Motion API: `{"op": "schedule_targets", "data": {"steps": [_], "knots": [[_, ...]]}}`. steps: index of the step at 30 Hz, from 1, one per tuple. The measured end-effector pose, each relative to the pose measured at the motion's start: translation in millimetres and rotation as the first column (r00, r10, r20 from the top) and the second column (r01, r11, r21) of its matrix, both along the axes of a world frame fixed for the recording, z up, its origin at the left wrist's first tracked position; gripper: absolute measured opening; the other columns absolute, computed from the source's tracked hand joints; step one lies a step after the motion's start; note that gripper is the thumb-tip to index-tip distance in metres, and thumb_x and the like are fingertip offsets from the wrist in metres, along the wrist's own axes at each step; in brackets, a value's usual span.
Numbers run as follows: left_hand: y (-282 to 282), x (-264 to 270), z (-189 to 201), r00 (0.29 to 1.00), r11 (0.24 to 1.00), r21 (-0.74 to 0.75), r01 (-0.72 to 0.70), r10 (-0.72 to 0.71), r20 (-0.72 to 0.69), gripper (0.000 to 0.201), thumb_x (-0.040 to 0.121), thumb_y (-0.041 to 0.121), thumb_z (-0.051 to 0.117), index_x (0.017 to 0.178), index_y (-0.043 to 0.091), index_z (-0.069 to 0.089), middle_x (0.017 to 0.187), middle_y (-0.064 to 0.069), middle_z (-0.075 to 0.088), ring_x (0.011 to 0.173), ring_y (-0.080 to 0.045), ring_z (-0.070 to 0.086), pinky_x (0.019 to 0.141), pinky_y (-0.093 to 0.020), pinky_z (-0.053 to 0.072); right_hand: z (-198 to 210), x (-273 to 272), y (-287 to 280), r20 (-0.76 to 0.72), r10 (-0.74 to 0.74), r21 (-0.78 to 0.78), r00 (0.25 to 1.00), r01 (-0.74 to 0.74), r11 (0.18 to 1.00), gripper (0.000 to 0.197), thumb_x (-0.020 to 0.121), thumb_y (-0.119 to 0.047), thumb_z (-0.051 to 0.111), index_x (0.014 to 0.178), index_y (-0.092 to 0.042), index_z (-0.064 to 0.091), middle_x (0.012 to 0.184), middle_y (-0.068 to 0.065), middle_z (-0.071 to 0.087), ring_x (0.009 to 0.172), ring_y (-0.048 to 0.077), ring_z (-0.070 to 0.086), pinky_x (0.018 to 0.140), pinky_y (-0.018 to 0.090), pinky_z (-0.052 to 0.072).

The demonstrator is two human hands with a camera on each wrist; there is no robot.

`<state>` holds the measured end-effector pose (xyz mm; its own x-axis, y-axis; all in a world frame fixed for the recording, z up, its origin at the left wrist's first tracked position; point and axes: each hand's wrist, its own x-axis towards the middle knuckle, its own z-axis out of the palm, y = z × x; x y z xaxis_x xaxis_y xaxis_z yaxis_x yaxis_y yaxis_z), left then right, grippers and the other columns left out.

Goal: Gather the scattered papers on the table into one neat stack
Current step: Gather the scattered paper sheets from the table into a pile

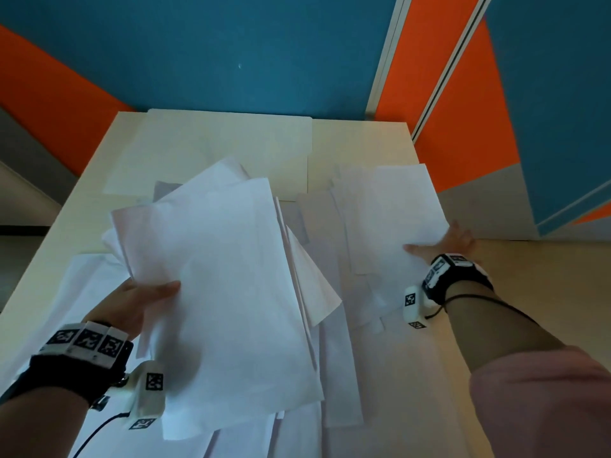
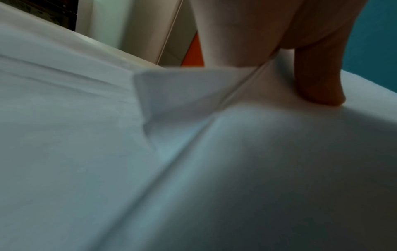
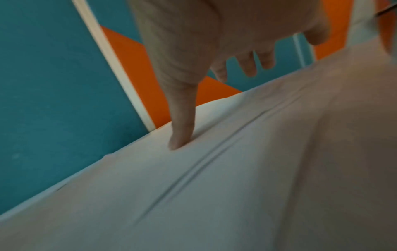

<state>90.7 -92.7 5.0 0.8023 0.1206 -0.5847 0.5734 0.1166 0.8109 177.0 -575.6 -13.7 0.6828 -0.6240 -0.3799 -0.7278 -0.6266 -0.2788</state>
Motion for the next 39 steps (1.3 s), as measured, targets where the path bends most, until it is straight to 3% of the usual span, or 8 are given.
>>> {"op": "schedule_targets", "data": {"steps": [6, 9, 12, 19, 24, 29, 34, 39], "knots": [[8, -5, -1, 1.0, 1.0, -0.017, 0.008, -0.008, -0.011, 0.034, 0.084, -0.007, 0.051, 0.062, 0.003, 0.075, 0.062, -0.009, 0.073, 0.052, -0.021, 0.069, 0.048, -0.029, 0.056, -1, 6, -10, -0.033, -0.074, 0.05, 0.997, 0.076, 0.996, 0.122, 0.058, -0.044, 0.084, 0.149, -0.015, 0.007, 0.156, 0.015, 0.017, 0.142, 0.037, 0.019, 0.11, 0.061, 0.022], [7, -6, 0, 1.0, 1.0, -0.01, -0.012, 0.012, -0.015, 0.025, 0.083, -0.008, 0.051, 0.068, -0.001, 0.07, 0.059, -0.01, 0.071, 0.048, -0.021, 0.068, 0.045, -0.028, 0.055, 2, 6, -8, 0.063, 0.003, -0.09, 0.998, 0.002, 0.996, 0.065, 0.077, -0.02, 0.07, 0.133, -0.007, 0.039, 0.128, 0.019, 0.051, 0.116, 0.038, 0.051, 0.101, 0.053, 0.036], [7, -6, 0, 1.0, 1.0, -0.007, -0.014, 0.014, -0.017, 0.025, 0.085, -0.009, 0.051, 0.07, -0.001, 0.069, 0.056, -0.009, 0.07, 0.046, -0.02, 0.067, 0.044, -0.028, 0.054, 11, 1, -3, 0.205, 0.106, -0.037, 0.973, -0.101, 0.994, 0.029, 0.082, -0.005, 0.054, 0.109, 0.003, 0.057, 0.091, 0.02, 0.06, 0.082, 0.035, 0.057, 0.075, 0.041, 0.047], [10, -10, 4, 0.999, 1.0, -0.011, -0.015, 0.014, -0.036, 0.028, 0.085, -0.008, 0.052, 0.066, 0.001, 0.072, 0.057, -0.01, 0.071, 0.047, -0.022, 0.067, 0.045, -0.03, 0.055, 49, -12, 26, 0.559, 0.209, -0.083, 0.802, -0.197, 0.977, 0.026, 0.091, -0.001, 0.041, 0.111, 0.001, 0.057, 0.101, 0.03, 0.063, 0.082, 0.035, 0.054, 0.072, 0.035, 0.04], [10, -15, 10, 0.999, 0.999, -0.017, -0.039, 0.039, -0.018, 0.011, 0.083, -0.007, 0.055, 0.09, -0.003, 0.062, 0.061, -0.009, 0.072, 0.051, -0.022, 0.069, 0.05, -0.031, 0.057, 86, -20, 56, 0.762, -0.095, 0.244, 0.641, -0.148, 0.958, 0.028, 0.089, -0.004, 0.044, 0.112, -0.001, 0.059, 0.112, 0.02, 0.064, 0.099, 0.029, 0.059, 0.086, 0.034, 0.045], [8, -16, 13, 0.999, 0.999, -0.006, -0.045, 0.045, -0.004, 0.011, 0.082, -0.008, 0.057, 0.086, 0.0, 0.063, 0.057, -0.007, 0.071, 0.049, -0.02, 0.068, 0.05, -0.031, 0.058, 91, -36, 107, 0.574, -0.306, 0.643, 0.759, -0.187, 0.743, 0.031, 0.087, -0.006, 0.054, 0.118, -0.009, 0.06, 0.109, 0.008, 0.066, 0.096, 0.025, 0.061, 0.088, 0.034, 0.048], [7, -15, 15, 0.999, 1.0, -0.022, -0.003, 0.004, 0.041, 0.011, 0.079, -0.007, 0.061, 0.085, 0.002, 0.064, 0.06, -0.004, 0.072, 0.053, -0.019, 0.069, 0.052, -0.028, 0.057, 79, -74, 175, 0.438, -0.249, 0.816, 0.864, -0.266, 0.512, 0.014, 0.085, -0.013, 0.062, 0.099, -0.008, 0.064, 0.087, 0.005, 0.07, 0.076, 0.02, 0.067, 0.064, 0.025, 0.056], [10, -18, 27, 0.993, 0.993, -0.053, 0.105, -0.101, 0.064, 0.038, 0.06, 0.001, 0.059, 0.098, 0.0, 0.064, 0.082, -0.016, 0.073, 0.086, -0.038, 0.066, 0.072, -0.039, 0.058, 55, -90, 209, 0.385, -0.07, 0.825, 0.92, -0.309, 0.474, 0.033, 0.079, -0.007, 0.069, 0.11, -0.016, 0.061, 0.11, 0.011, 0.068, 0.097, 0.025, 0.066, 0.087, 0.037, 0.053]]}}
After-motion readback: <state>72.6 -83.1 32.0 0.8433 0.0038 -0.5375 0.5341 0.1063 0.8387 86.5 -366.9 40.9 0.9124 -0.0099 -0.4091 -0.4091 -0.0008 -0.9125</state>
